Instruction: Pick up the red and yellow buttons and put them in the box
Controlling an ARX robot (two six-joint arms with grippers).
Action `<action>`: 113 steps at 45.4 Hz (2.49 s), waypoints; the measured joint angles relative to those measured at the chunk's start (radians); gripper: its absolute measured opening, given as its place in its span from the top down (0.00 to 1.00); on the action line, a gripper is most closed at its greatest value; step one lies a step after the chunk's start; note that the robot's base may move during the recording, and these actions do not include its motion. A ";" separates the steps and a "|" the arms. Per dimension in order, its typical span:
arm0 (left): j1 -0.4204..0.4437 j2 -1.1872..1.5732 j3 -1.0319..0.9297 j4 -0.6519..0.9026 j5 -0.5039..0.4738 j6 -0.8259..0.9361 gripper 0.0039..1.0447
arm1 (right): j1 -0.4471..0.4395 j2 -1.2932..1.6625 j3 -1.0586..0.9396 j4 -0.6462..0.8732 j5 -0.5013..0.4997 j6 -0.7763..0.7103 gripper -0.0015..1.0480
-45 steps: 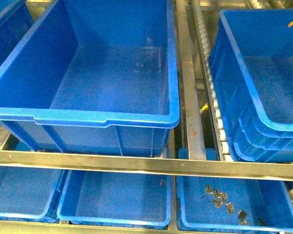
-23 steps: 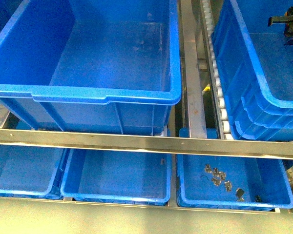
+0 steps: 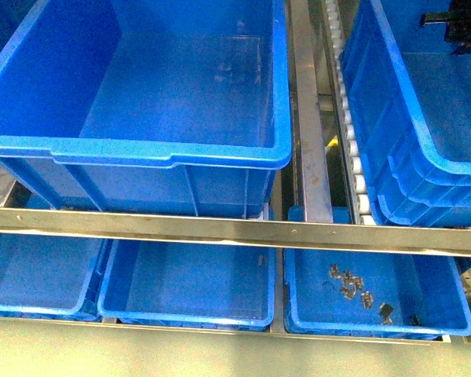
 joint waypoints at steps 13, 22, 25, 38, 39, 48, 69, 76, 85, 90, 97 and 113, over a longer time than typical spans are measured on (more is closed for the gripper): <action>0.000 0.000 0.000 0.000 0.000 0.000 0.08 | -0.020 0.037 0.023 0.008 0.023 -0.005 0.49; 0.000 0.000 0.000 0.000 0.000 0.000 0.08 | -0.034 -0.027 -0.130 0.119 0.020 0.001 0.23; 0.000 0.000 0.000 0.000 0.000 0.000 0.08 | -0.042 -0.080 -0.218 0.177 0.020 0.001 0.13; 0.000 0.000 0.000 0.000 0.000 0.000 0.08 | -0.074 -0.646 -0.917 0.475 -0.134 -0.002 0.07; 0.000 0.000 0.000 0.000 0.000 0.000 0.08 | -0.074 -0.716 -1.000 0.486 -0.155 -0.001 0.07; 0.000 0.000 0.000 0.000 0.000 0.000 0.08 | -0.098 -1.276 -1.543 0.333 -0.251 0.140 0.07; 0.000 0.000 0.000 0.000 0.000 0.000 0.08 | -0.053 -1.618 -1.994 0.934 -0.403 0.052 0.68; 0.000 0.000 0.000 0.000 0.000 0.000 0.08 | -0.015 -1.724 -2.094 0.919 -0.372 0.043 0.97; 0.000 0.000 0.000 0.000 0.000 0.000 0.08 | 0.071 -1.871 -2.173 0.850 -0.290 0.042 0.97; 0.000 0.000 0.000 0.000 0.000 0.000 0.08 | 0.071 -1.950 -2.203 0.800 -0.283 0.042 0.97; 0.000 0.000 0.000 0.000 0.000 0.000 0.08 | 0.073 -2.044 -2.239 0.747 -0.283 0.042 0.97; 0.000 0.000 0.000 0.000 0.000 0.000 0.08 | 0.074 -2.208 -2.253 0.623 -0.283 0.042 0.97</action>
